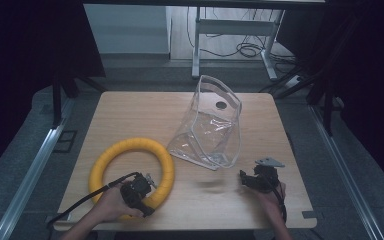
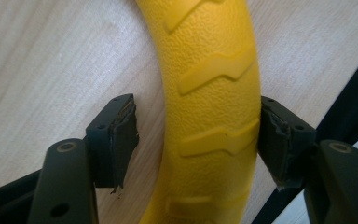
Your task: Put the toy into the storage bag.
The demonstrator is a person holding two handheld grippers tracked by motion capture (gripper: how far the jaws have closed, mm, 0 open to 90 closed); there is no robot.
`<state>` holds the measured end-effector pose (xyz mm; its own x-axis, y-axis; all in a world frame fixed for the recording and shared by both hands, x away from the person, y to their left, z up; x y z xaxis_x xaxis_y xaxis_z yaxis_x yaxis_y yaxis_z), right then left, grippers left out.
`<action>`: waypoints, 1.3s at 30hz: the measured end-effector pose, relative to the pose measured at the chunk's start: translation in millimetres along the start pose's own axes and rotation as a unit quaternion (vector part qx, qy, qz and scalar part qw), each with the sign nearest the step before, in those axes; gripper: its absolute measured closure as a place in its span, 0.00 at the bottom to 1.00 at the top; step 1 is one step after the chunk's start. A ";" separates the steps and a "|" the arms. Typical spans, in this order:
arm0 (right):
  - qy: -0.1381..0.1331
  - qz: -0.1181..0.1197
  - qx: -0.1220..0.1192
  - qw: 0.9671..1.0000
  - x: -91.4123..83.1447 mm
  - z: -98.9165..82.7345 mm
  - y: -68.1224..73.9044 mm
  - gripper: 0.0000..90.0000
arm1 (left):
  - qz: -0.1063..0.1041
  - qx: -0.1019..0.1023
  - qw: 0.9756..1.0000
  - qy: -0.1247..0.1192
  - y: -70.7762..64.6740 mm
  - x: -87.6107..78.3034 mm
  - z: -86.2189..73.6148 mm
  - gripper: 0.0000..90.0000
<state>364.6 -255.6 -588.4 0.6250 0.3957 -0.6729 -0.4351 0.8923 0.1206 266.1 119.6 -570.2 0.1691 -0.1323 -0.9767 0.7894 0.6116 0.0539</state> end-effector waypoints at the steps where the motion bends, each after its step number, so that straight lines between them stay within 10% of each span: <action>1: 0.000 0.000 0.000 1.000 0.0 0.0 -0.1 0.23 | 0.003 -0.006 1.000 -0.001 -1.2 0.5 0.9 0.40; 13: 0.000 0.000 0.000 1.000 0.0 0.0 0.0 0.23 | -0.015 -0.007 1.000 -0.014 -5.8 -2.2 3.6 0.56; 21: 0.000 -0.001 0.001 1.000 -0.2 0.0 0.0 0.23 | -0.058 -0.036 0.996 -0.066 3.4 -25.6 2.3 0.56; 31: 0.000 -0.001 0.001 1.000 -0.2 0.0 -0.1 0.23 | -0.109 -0.080 0.980 -0.148 25.7 -67.7 6.0 0.56; 39: 0.000 -0.001 0.001 1.000 -0.2 0.0 0.0 0.23 | -0.132 -0.123 0.960 -0.215 45.8 -95.5 7.0 0.56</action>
<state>364.5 -255.7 -588.2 0.6252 0.3942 -0.6736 -0.4325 0.8934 0.1215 290.3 154.9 -473.0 0.2519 -0.5862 -0.7700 0.6842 0.6706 -0.2867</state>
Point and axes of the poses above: each handheld gripper's, and its own axes: x roughly forward along the jaws, z roughly out of its top, y roughly to its left, the point moved 7 cm from there along x, roughly forward along the jaws, and after that the axes turned 11 degrees about z, right-handed, at the moved point
